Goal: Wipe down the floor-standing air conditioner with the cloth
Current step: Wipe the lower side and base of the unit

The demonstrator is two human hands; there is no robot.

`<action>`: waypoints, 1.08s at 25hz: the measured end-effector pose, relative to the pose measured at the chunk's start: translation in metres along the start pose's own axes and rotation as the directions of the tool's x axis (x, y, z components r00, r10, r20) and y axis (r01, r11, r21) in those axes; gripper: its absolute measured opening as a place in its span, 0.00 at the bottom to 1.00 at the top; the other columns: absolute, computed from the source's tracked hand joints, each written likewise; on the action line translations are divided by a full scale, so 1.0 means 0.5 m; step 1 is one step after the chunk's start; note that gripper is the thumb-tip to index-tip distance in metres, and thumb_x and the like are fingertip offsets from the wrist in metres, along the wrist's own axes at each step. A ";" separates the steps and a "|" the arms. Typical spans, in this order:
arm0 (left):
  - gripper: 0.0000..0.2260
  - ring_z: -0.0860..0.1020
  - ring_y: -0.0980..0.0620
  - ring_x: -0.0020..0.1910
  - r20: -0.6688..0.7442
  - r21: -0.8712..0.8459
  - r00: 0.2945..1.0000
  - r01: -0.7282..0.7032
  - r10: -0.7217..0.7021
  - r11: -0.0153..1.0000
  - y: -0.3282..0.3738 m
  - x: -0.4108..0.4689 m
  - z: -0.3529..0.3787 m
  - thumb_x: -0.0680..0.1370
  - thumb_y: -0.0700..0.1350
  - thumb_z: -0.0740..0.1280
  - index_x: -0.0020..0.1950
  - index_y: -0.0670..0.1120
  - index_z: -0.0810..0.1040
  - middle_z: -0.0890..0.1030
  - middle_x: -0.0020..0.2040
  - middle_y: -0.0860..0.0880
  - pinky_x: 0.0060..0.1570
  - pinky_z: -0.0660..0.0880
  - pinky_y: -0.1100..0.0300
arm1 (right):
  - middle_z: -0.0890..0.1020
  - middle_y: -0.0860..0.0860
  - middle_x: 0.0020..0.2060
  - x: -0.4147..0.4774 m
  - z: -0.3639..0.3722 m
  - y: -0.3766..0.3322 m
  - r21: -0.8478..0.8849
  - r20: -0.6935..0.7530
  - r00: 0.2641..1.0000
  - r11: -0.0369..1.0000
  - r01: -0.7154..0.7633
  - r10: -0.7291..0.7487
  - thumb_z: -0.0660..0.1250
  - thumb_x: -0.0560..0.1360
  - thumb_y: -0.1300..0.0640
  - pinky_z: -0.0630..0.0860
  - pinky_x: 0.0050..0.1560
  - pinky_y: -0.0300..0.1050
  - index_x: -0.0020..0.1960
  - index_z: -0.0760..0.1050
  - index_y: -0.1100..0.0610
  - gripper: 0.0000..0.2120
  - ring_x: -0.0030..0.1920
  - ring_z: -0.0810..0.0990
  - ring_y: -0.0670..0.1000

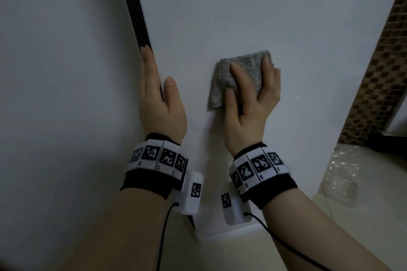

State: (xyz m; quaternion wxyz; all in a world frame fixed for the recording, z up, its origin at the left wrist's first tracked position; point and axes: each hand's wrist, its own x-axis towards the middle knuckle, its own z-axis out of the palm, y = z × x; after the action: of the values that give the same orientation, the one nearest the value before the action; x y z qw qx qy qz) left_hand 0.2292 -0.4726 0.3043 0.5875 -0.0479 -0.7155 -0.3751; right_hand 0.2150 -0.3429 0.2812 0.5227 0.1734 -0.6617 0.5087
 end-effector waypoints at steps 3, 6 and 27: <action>0.24 0.60 0.53 0.74 0.023 -0.055 1.000 0.001 0.001 0.998 -0.005 0.000 0.001 0.80 0.42 0.54 0.77 0.43 0.57 0.62 0.76 0.45 0.73 0.58 0.59 | 0.59 0.55 0.69 0.017 -0.010 0.014 -0.006 -0.012 1.000 1.000 0.012 -0.012 0.64 0.76 0.62 0.49 0.74 0.52 0.63 0.74 0.55 0.16 0.72 0.54 0.65; 0.23 0.60 0.54 0.74 0.023 -0.067 1.000 0.012 -0.010 0.998 -0.011 0.004 -0.002 0.80 0.43 0.54 0.76 0.44 0.58 0.62 0.75 0.46 0.73 0.60 0.56 | 0.60 0.57 0.70 0.017 0.002 -0.009 0.019 -0.072 0.993 0.995 -0.093 0.094 0.64 0.76 0.62 0.50 0.74 0.55 0.63 0.74 0.54 0.16 0.73 0.54 0.64; 0.21 0.64 0.51 0.73 0.161 -0.105 0.987 0.012 0.005 0.994 -0.020 0.004 -0.047 0.81 0.40 0.55 0.75 0.45 0.62 0.65 0.74 0.43 0.72 0.61 0.59 | 0.63 0.61 0.69 -0.018 0.036 -0.061 0.005 -0.055 0.996 0.998 -0.066 0.066 0.66 0.75 0.63 0.49 0.74 0.50 0.61 0.76 0.56 0.15 0.72 0.57 0.66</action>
State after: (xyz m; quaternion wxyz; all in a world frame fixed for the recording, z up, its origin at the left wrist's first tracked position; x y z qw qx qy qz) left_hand 0.2424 -0.4946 0.3018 0.5238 -0.1078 -0.7398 -0.4084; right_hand 0.2327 -0.3738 0.2894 0.5234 0.1382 -0.6516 0.5313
